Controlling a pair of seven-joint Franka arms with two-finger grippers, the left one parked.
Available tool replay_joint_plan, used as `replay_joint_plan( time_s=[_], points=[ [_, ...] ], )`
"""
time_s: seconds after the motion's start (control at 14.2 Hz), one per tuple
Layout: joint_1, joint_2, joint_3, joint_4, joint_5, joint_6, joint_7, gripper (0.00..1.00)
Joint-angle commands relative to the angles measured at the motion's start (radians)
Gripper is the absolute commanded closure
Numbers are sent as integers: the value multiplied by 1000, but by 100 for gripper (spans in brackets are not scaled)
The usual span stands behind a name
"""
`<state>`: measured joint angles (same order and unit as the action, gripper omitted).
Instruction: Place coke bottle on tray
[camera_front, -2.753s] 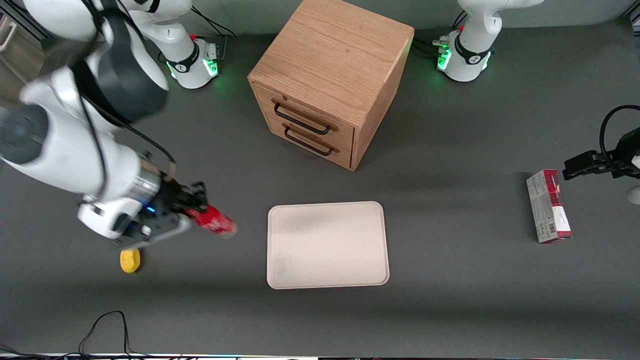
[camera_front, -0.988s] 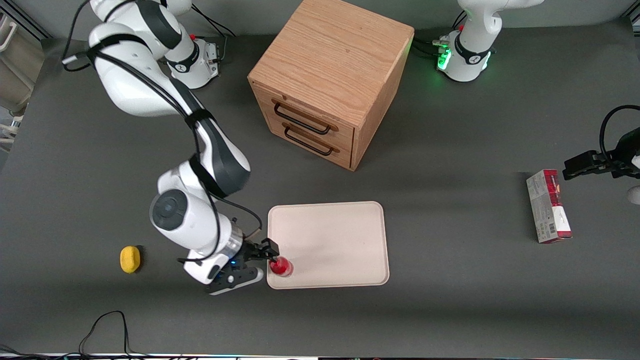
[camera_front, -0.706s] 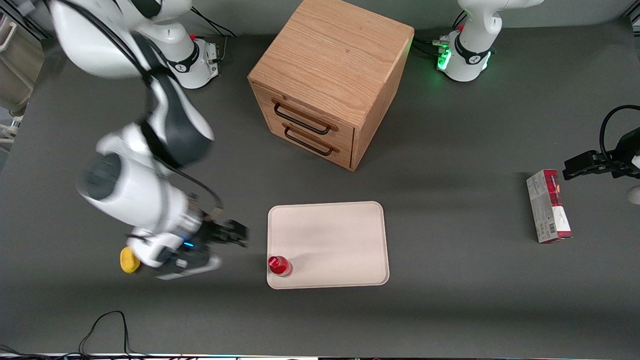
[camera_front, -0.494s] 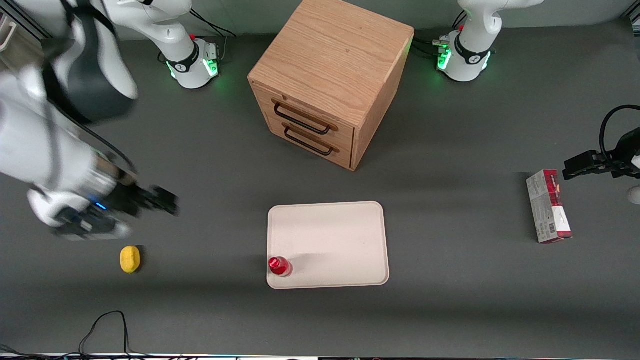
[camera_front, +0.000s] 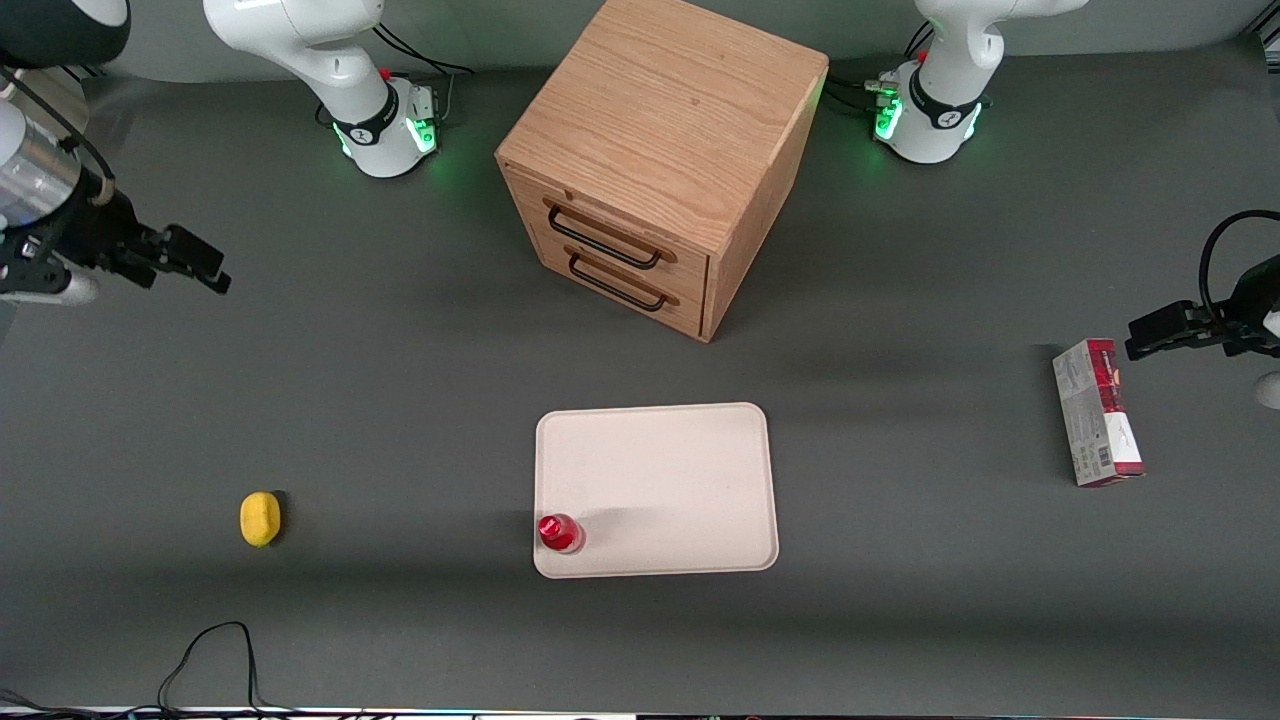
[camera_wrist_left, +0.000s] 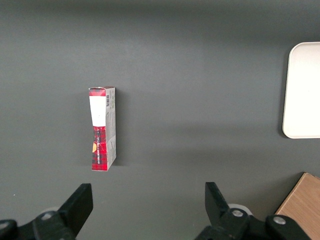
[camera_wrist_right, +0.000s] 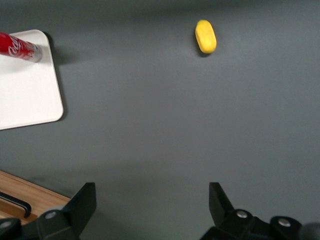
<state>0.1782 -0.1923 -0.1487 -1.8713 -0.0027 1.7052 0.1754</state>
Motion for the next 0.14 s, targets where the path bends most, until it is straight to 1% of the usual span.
replay_joint_plan(
  time_s=[0.0,0.07],
  points=[
    [9,22,-31,17,-8,-6,-28,0],
    [9,43,-34,39,-8,-15,-34,0]
  ],
)
